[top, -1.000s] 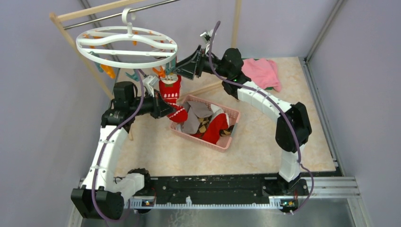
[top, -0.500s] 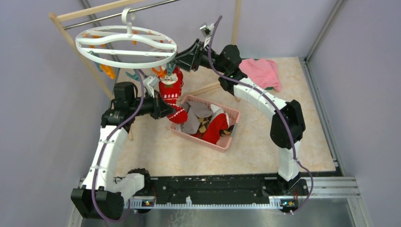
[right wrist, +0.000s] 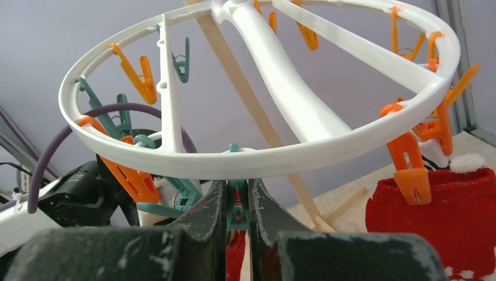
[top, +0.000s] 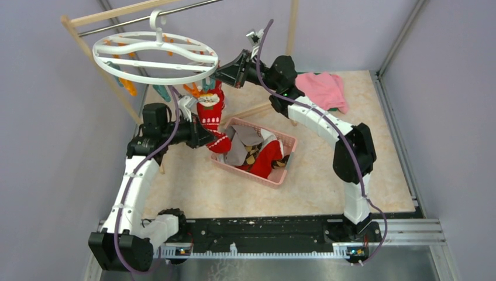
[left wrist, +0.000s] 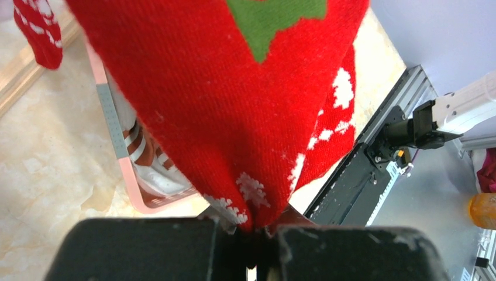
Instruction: Remove the socks clipped to the hanger
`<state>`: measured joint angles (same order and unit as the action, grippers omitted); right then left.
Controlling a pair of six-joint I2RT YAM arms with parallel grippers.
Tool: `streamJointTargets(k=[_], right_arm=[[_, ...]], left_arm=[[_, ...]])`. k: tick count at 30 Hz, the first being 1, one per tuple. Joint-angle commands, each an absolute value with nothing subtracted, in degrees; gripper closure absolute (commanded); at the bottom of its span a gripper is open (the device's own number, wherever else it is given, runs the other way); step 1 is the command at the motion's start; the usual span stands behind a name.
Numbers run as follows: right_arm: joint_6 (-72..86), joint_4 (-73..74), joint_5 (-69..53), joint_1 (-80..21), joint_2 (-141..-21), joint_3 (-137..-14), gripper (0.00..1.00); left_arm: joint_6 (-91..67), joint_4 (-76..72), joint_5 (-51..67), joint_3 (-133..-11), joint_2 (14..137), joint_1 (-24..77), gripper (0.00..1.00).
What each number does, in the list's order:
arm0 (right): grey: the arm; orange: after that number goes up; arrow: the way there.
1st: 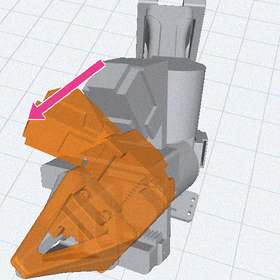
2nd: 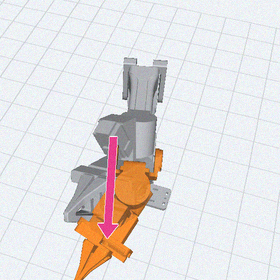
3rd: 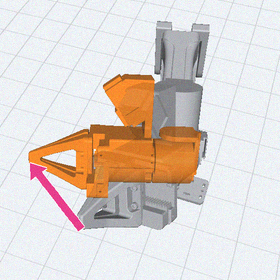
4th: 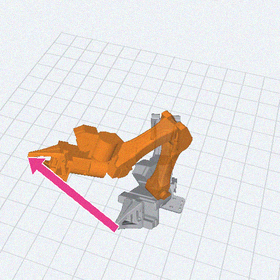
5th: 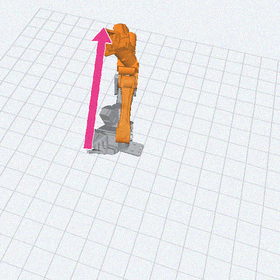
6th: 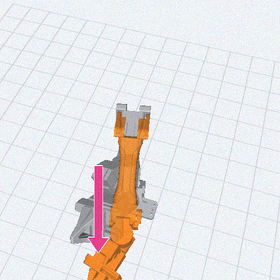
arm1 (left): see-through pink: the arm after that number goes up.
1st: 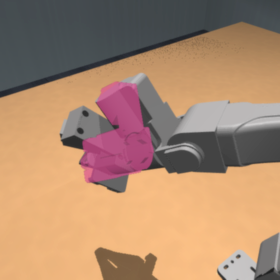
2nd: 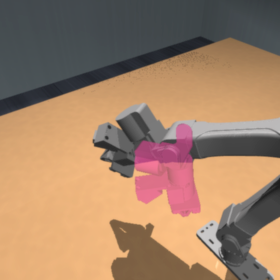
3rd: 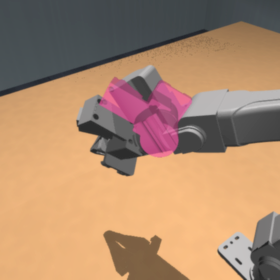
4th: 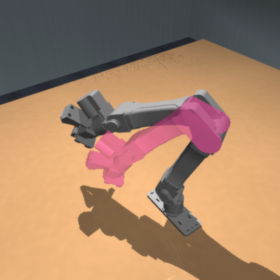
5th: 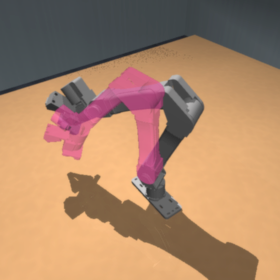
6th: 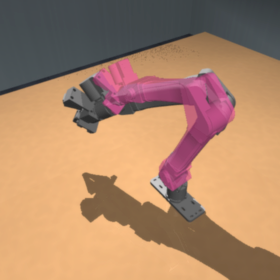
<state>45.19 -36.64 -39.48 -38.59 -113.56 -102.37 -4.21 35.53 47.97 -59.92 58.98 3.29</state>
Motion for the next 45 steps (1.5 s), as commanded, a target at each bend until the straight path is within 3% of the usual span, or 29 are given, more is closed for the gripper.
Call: streamJointTargets(k=[1,13,23,34,38,40,43,44,45], right_arm=[[42.5,-35.5,-37.8,-40.1,-113.6,-107.0,1.0],[40.3,-31.8,-36.5,-41.2,-113.8,-108.4,1.0],[40.3,-30.6,-35.7,-41.3,-113.8,-107.4,1.0],[39.6,-30.4,-34.7,-41.3,-113.2,-105.3,1.0],[39.4,-30.2,-34.9,-41.3,-113.2,-105.0,1.0],[39.3,-30.0,-35.0,-41.4,-113.1,-104.9,1.0],[38.3,-28.9,-34.8,-41.4,-112.9,-104.6,1.0],[37.9,-28.6,-34.8,-41.4,-112.7,-104.4,1.0],[37.6,-28.2,-34.7,-41.4,-112.6,-104.1,1.0]], left_arm=[[-5.4,31.1,47.8,-56.8,58.6,3.2,1.0],[-4.4,25.8,51.8,-53.8,59.9,4.1,1.0],[-1.7,24.8,50.2,-56.8,71.0,10.3,1.0],[-3.1,22.9,49.0,-60.6,80.5,19.2,0.75],[-3.8,22.4,47.7,-59.8,82.1,23.8,0.73],[-2.9,23.2,47.0,-60.1,82.8,25.9,0.63],[-1.1,25.8,46.0,-61.1,82.9,26.5,0.13],[-0.6,26.9,45.4,-62.3,82.7,26.5,0.03],[1.4,29.4,44.8,-63.7,82.6,26.5,0.01]])
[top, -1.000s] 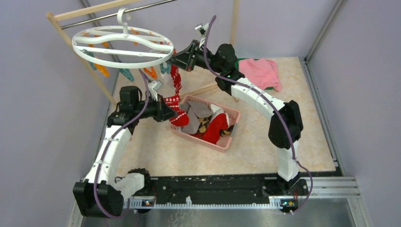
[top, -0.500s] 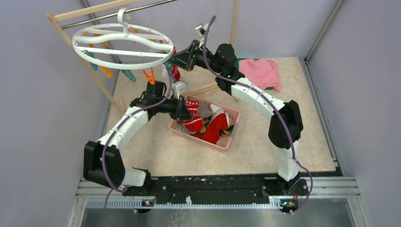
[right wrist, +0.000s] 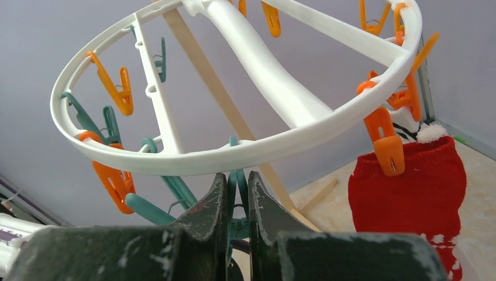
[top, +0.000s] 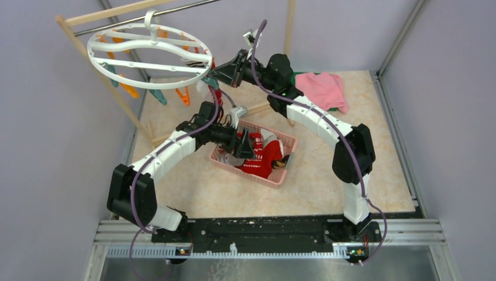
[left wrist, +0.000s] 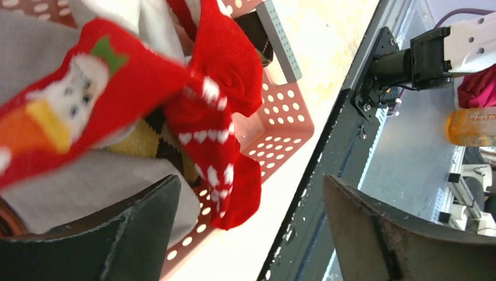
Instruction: Remove the socks clipped to the hanger
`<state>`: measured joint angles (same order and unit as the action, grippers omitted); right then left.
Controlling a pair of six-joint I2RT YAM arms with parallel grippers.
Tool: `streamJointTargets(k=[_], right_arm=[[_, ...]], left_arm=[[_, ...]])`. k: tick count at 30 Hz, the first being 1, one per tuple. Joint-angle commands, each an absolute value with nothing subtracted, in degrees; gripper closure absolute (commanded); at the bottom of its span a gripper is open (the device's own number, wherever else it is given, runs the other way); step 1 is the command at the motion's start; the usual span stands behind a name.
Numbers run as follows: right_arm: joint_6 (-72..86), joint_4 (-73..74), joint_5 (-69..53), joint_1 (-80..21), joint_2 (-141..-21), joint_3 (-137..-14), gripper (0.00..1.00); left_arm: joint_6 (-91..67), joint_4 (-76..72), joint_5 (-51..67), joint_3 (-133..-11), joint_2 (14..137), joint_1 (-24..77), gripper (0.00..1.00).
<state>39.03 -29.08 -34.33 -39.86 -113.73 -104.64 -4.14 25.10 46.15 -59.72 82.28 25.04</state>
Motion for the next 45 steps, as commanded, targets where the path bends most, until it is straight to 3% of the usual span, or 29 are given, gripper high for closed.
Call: streamJointTargets(k=[1,6,8,10,14,22,27,33,38,40,41,43,45], right_arm=[[37.3,-28.0,-34.7,-41.4,-112.3,-103.9,1.0],[36.9,-27.7,-34.5,-41.5,-111.7,-102.8,1.0],[37.2,-27.8,-34.7,-41.4,-111.6,-102.3,0.88],[37.1,-27.7,-34.4,-41.5,-111.2,-101.1,0.66],[35.9,-29.1,-32.0,-41.4,-108.7,-95.3,0.48],[30.3,-27.7,-29.8,-39.2,-105.5,-87.6,0.37],[19.2,-25.6,-22.5,-39.2,-109.3,-90.2,0.18],[14.0,-27.2,-14.0,-39.1,-118.3,-99.4,0.19],[17.2,-30.4,-17.4,-39.2,-124.2,-105.6,0.45],[18.6,-31.8,-18.4,-39.2,-125.4,-106.5,0.49],[18.9,-31.7,-19.2,-39.1,-125.9,-107.7,0.47],[18.2,-29.2,-18.7,-39.6,-126.7,-109.5,0.33],[16.1,-27.2,-16.0,-40.2,-127.0,-110.4,0.29]], left_arm=[[2.8,31.9,44.9,-65.1,82.4,26.4,0.01],[14.7,44.3,50.7,-68.0,79.5,25.7,0.01],[19.2,48.6,48.5,-66.8,77.6,25.5,0.01],[21.9,50.9,44.2,-64.1,75.4,24.9,0.01],[21.8,49.6,38.3,-57.7,70.0,20.5,0.01],[26.6,51.6,40.2,-58.8,70.9,13.1,0.01],[29.6,51.6,39.6,-59.6,71.5,10.6,0.01],[31.1,53.0,40.1,-60.7,70.9,9.4,0.01],[30.8,52.5,39.8,-60.4,70.5,8.5,0.01],[30.7,52.5,40.3,-60.7,70.4,8.1,0.01],[30.8,52.6,40.6,-60.9,70.2,7.9,0.01],[30.8,53.0,41.2,-61.4,70.2,7.7,0.01],[30.8,53.2,41.8,-61.8,70.0,7.6,0.01]])
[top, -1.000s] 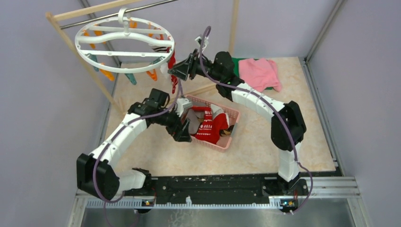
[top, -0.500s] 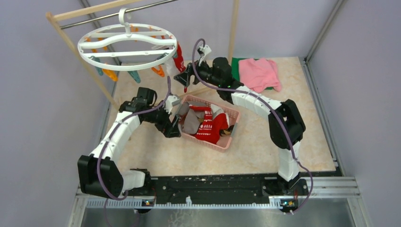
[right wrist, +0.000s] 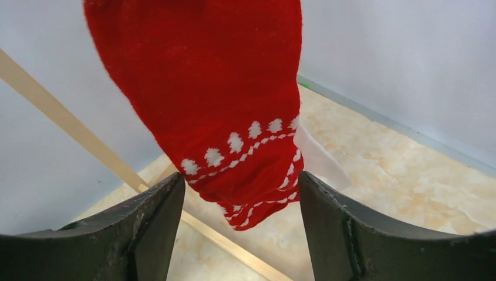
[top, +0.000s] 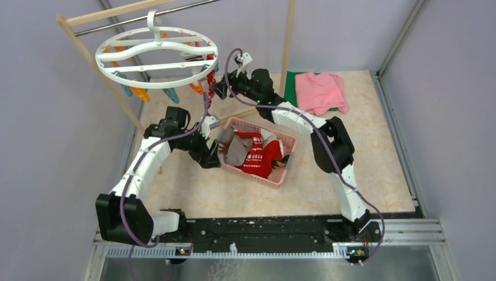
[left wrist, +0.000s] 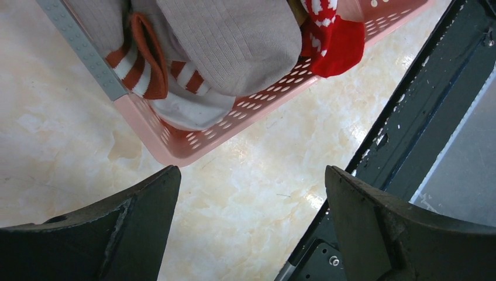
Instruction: Remove the socks clipped to the hanger
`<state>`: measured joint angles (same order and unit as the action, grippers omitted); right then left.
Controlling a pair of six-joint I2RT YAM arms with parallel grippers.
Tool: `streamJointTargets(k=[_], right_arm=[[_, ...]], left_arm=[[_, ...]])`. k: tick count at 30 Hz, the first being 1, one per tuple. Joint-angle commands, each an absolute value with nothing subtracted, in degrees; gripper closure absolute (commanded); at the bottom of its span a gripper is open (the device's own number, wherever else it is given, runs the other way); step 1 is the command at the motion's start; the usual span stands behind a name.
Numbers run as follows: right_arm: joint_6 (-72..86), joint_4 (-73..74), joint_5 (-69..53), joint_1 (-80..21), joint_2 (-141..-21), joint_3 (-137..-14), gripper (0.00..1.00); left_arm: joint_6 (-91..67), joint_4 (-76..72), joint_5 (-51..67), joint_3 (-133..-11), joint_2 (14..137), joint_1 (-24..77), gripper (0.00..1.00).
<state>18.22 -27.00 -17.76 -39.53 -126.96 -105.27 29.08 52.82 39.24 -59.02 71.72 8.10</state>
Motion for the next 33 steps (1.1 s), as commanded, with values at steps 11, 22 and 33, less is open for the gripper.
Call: streamJointTargets(k=[11,22,33], right_arm=[[18.8,-27.0,-15.3,-40.3,-131.1,-116.4,0.75],[19.8,-32.6,-14.9,-39.7,-121.9,-102.2,0.7],[18.5,-36.2,-15.1,-42.0,-124.8,-101.9,0.13]], left_arm=[[31.1,53.9,42.3,-62.8,69.3,7.0,0.01],[30.4,53.9,44.0,-63.2,68.3,6.5,0.03],[31.5,54.8,44.6,-63.6,67.9,6.2,0.03]])
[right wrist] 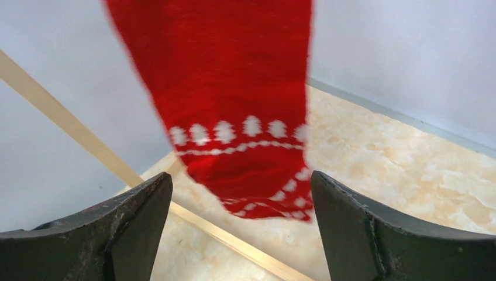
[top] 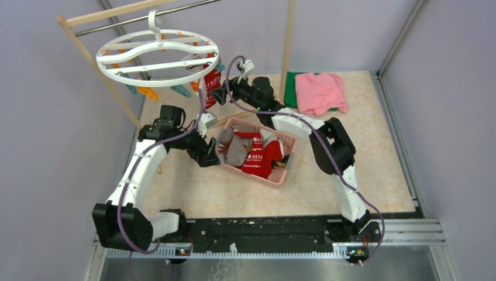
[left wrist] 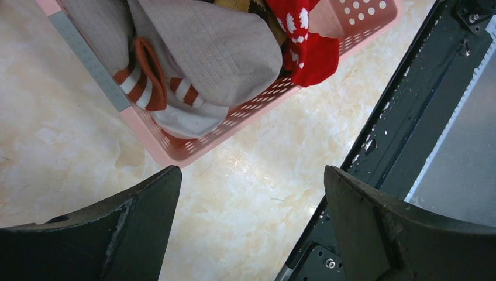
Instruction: Remove the socks clipped to the hanger
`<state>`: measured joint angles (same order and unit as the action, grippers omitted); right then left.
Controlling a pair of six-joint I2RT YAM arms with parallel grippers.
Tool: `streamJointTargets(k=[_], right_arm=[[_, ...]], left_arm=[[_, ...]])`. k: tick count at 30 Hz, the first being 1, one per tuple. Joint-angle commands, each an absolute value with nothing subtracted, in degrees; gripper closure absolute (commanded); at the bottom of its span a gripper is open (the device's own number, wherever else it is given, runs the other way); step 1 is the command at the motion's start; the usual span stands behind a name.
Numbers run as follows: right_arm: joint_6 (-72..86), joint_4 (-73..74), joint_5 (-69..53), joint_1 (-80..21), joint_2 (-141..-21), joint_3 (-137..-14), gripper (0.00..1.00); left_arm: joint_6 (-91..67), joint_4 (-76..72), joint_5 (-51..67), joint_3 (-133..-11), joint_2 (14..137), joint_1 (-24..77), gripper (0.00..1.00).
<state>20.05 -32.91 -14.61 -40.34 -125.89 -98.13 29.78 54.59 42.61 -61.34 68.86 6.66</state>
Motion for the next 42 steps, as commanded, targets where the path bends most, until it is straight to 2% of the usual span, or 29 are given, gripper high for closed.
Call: streamJointTargets(k=[1,6,11,14,18,21,29,36,42], right_arm=[[18.6,-35.7,-15.1,-42.0,-125.8,-103.7,0.13],[18.7,-34.2,-10.3,-41.5,-129.5,-110.1,0.23],[20.7,-33.3,-11.8,-40.4,-133.9,-117.3,0.33],[22.1,-31.2,-14.0,-39.7,-136.1,-121.1,0.51],[21.2,-30.0,-13.8,-39.7,-135.7,-121.0,0.84],[20.8,-30.9,-13.7,-39.7,-132.5,-117.4,0.99],[21.1,-34.6,-14.7,-39.6,-119.6,-102.9,1.0],[23.0,-29.9,-15.9,-40.5,-107.5,-92.5,1.0],[21.8,-19.5,-10.8,-44.5,-100.7,-90.6,1.0]], left_arm=[[31.6,54.9,44.6,-63.7,67.9,6.2,0.03],[31.4,55.8,45.0,-64.6,67.9,6.2,0.03],[31.4,56.3,45.1,-65.3,67.8,6.2,0.03],[31.6,56.7,44.8,-65.8,67.6,6.2,0.04],[31.4,56.6,45.2,-66.2,67.6,6.1,0.04],[31.1,56.3,45.4,-66.3,67.7,6.1,0.04],[27.1,53.0,49.3,-67.0,67.1,6.1,0.06],[21.7,47.0,50.6,-66.0,65.5,6.2,0.06],[14.6,37.2,52.1,-64.8,64.4,6.4,0.06]])
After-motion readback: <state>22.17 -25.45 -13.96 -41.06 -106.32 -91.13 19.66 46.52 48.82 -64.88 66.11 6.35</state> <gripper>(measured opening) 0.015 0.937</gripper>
